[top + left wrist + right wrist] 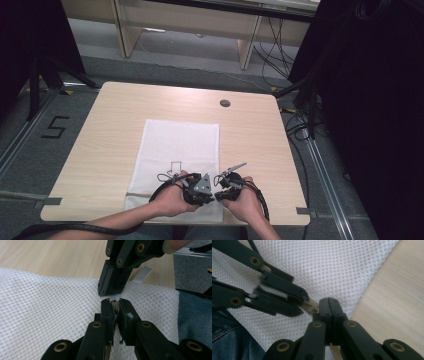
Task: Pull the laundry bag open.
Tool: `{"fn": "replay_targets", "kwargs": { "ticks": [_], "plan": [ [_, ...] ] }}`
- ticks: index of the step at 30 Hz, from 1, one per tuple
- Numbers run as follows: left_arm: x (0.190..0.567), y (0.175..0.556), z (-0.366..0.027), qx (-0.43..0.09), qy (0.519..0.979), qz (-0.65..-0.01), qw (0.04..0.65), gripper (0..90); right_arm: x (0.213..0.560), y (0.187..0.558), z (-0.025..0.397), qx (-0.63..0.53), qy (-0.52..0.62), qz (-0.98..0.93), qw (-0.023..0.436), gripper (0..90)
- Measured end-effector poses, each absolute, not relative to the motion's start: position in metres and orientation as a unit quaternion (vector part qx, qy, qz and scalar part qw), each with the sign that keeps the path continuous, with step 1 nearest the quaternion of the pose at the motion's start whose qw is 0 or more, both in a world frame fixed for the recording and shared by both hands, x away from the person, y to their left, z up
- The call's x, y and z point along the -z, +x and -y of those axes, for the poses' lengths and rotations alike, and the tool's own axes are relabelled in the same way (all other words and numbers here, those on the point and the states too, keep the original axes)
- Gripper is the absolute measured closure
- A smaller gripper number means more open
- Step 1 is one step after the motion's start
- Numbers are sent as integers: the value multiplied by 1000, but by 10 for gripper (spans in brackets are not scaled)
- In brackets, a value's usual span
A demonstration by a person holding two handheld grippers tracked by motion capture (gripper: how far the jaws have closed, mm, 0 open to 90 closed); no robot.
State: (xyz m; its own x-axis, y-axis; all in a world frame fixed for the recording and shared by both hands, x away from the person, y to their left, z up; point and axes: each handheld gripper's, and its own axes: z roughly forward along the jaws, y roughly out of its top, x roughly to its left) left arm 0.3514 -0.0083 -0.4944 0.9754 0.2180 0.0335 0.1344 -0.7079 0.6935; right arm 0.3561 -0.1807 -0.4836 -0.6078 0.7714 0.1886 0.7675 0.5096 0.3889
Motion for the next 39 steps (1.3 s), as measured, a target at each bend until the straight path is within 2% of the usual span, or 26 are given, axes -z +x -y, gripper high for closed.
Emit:
{"fn": "replay_targets", "kwargs": {
  "ticks": [39],
  "plan": [
    [489,349,-14,-52,921,-104,371,821,484,355,181,-222,449,-866,0,900]
  ]
}}
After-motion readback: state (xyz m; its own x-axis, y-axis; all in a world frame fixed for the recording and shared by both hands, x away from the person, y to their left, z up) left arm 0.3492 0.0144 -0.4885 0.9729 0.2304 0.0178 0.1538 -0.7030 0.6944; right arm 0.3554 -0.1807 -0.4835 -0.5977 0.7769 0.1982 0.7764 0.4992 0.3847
